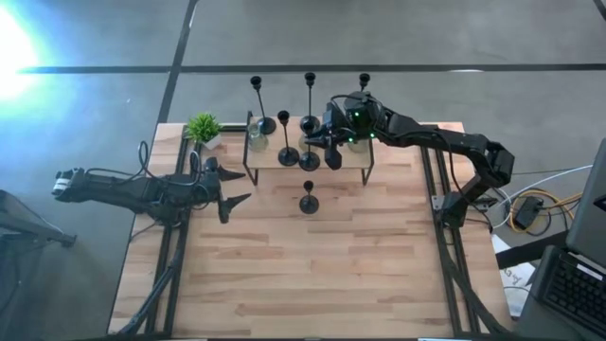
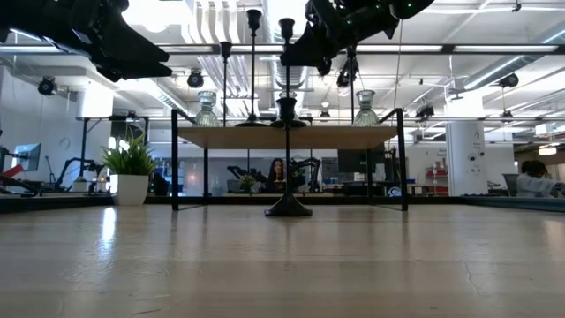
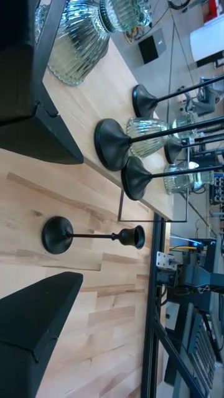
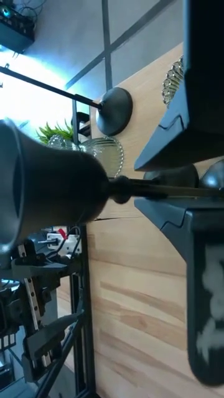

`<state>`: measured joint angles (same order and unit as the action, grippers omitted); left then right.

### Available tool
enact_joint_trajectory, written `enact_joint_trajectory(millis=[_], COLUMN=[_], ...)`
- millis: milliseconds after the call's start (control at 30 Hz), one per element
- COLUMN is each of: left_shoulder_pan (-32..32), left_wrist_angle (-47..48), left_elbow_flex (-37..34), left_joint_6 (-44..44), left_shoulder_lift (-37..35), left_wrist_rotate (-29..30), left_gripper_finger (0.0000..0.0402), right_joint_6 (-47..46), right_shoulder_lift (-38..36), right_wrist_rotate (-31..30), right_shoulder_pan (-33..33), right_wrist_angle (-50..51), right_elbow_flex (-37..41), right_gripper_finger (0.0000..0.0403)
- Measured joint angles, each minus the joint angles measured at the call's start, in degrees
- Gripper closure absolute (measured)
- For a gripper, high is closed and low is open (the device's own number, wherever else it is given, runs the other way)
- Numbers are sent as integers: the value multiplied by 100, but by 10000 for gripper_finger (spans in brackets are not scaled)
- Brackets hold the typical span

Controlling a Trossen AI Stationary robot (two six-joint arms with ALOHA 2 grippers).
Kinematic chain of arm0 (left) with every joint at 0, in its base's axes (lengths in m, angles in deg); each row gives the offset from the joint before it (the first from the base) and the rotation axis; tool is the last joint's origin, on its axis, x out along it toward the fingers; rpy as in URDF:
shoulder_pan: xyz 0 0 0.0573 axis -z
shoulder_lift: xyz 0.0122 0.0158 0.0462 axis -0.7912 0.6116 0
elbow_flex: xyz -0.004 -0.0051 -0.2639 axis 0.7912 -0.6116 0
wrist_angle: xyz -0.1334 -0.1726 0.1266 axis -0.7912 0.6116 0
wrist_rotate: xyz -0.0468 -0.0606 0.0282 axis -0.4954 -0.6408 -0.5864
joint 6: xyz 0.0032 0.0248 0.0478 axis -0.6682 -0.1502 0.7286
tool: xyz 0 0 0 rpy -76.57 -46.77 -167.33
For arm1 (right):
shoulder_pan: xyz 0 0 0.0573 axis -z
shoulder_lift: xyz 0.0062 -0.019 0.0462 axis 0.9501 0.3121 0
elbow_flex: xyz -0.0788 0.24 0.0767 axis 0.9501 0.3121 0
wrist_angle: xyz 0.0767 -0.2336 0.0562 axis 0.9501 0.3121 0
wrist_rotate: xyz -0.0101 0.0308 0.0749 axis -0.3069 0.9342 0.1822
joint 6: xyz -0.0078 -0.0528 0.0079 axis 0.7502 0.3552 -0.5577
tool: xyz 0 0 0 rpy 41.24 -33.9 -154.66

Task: Pick & Place candle stick holders
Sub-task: Put the black candle holder on the shelf

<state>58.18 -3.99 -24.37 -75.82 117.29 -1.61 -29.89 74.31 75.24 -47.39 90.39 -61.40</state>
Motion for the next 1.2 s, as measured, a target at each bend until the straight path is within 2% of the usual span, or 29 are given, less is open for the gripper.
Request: enact_joint_trajectory(millis=[367,500,933,1200], left_shoulder_pan=[0,0,0,-1], left_wrist_angle=[1,0,1,1], left_elbow_flex=[0,0,0,0], left_joint_6=[1,2,2,2], left_shoulder_lift=[-1,0,-1,0], left_wrist_rotate=[-2,-2,-4,-4], left_gripper_finger=[101,101,101,101], right_joint_6=[91,159,332,398], right_shoulder_lift=[0,0,0,0], right_wrist_rotate=[-50,-227,-477,-494], right_shoulder_pan=[0,-4,-2,0], right_wrist_angle=[-1,0,-13,-195], right_elbow_flex=[-4,-6,-7,-7], right_gripper_finger=[236,215,209,221])
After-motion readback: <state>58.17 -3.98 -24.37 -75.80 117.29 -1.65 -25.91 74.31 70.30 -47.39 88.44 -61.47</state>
